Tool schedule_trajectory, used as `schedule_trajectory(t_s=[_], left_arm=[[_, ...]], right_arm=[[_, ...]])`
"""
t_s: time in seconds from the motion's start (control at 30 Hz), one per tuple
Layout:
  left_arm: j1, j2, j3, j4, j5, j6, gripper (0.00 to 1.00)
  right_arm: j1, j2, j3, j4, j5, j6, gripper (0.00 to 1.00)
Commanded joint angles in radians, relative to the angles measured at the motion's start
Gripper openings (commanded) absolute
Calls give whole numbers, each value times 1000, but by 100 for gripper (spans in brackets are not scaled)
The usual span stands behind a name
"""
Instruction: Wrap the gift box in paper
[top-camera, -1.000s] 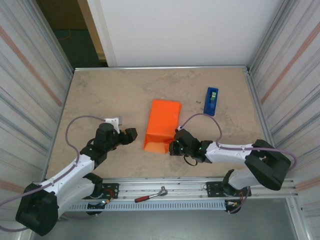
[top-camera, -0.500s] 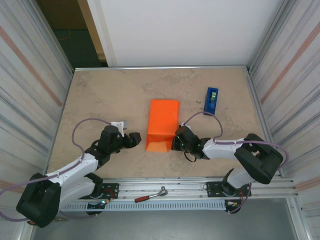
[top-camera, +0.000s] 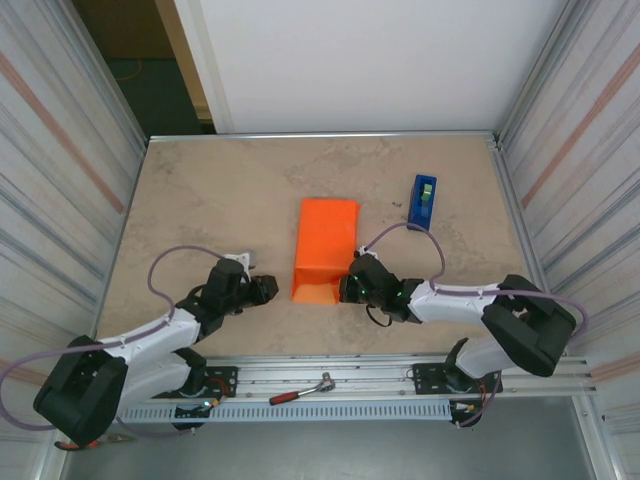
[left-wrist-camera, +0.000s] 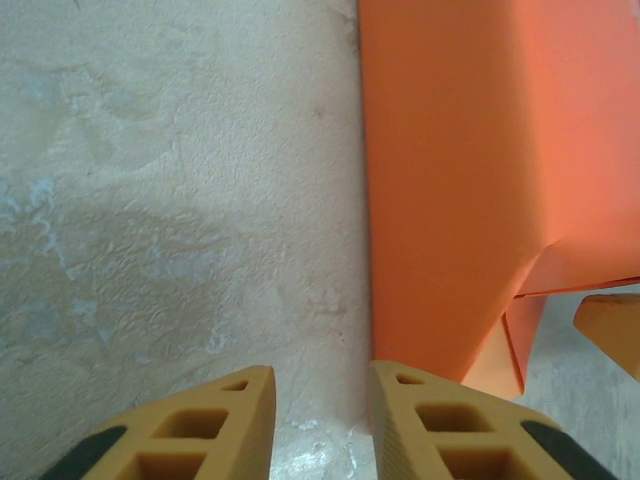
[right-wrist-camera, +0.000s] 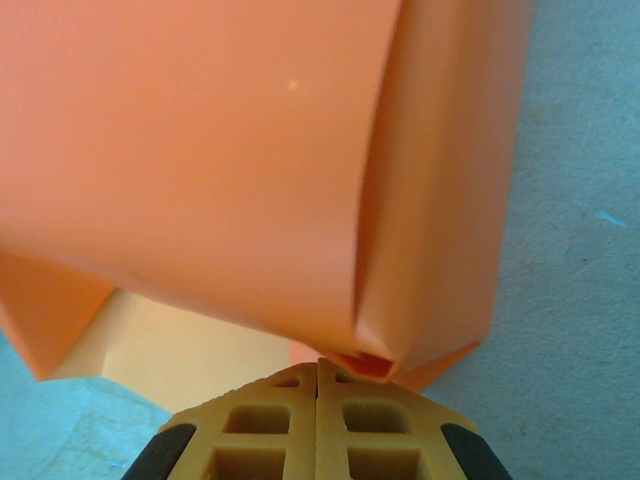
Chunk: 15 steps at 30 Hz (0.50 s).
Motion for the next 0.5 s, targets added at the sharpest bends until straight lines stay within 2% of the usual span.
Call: schedule_trajectory(t_s=[0.0,0.47], left_arm=[[-5,17,16,13,-4,-6,27],[-29,159,78,39,31,32,17]], right_arm=[[13,40,32,12,26,29,0],[5,110,-5,29,52,55,0]])
